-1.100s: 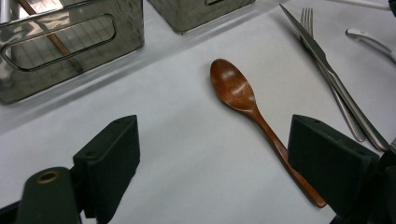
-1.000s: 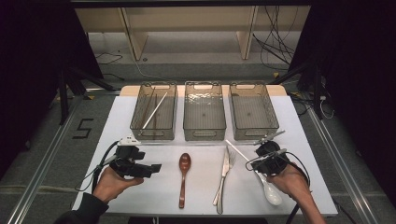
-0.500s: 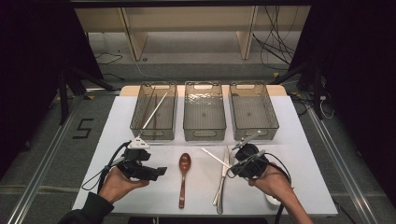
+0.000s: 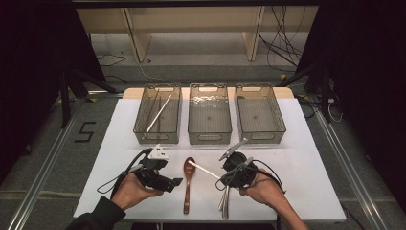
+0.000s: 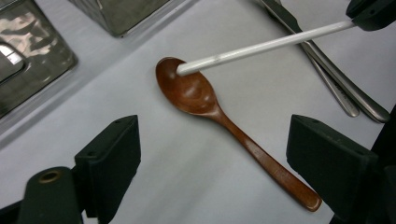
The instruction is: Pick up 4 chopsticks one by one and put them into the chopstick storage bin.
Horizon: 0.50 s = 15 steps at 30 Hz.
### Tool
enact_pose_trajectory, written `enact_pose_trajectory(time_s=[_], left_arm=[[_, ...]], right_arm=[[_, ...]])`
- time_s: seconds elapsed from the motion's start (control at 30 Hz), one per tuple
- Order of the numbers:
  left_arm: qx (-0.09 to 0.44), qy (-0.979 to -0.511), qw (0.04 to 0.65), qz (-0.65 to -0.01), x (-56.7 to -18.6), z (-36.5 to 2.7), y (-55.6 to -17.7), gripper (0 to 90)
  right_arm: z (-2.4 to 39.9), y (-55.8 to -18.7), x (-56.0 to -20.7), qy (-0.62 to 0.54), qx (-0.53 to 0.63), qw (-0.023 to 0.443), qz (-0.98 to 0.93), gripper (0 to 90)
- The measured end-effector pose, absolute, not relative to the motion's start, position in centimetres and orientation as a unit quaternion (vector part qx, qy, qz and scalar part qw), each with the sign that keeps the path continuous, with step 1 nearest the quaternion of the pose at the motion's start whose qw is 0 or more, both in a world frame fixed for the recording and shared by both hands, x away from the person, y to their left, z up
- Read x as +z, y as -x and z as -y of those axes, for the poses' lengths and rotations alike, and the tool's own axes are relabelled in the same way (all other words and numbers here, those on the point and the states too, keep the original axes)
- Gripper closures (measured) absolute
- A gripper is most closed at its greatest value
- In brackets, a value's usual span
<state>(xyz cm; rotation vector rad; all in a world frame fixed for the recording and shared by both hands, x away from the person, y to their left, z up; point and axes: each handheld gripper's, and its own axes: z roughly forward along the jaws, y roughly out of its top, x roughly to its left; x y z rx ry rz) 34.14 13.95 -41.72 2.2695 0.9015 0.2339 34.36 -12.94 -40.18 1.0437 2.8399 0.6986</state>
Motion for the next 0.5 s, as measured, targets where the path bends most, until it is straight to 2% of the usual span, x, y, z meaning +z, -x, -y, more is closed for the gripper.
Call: enact_pose_trajectory(time_s=[0.27, 0.5], left_arm=[[0.103, -0.904, 0.307, -0.28, -43.1, -10.2, -34.1, 19.2], [0.105, -0.911, 0.301, -0.262, -43.3, -9.7, -34.3, 22.1]], right_arm=[[11.5, -33.7, -40.0, -0.311, 0.226, 0.012, -0.923, 86.0], [10.5, -33.2, -40.2, -0.294, 0.223, 0.004, -0.929, 86.0]])
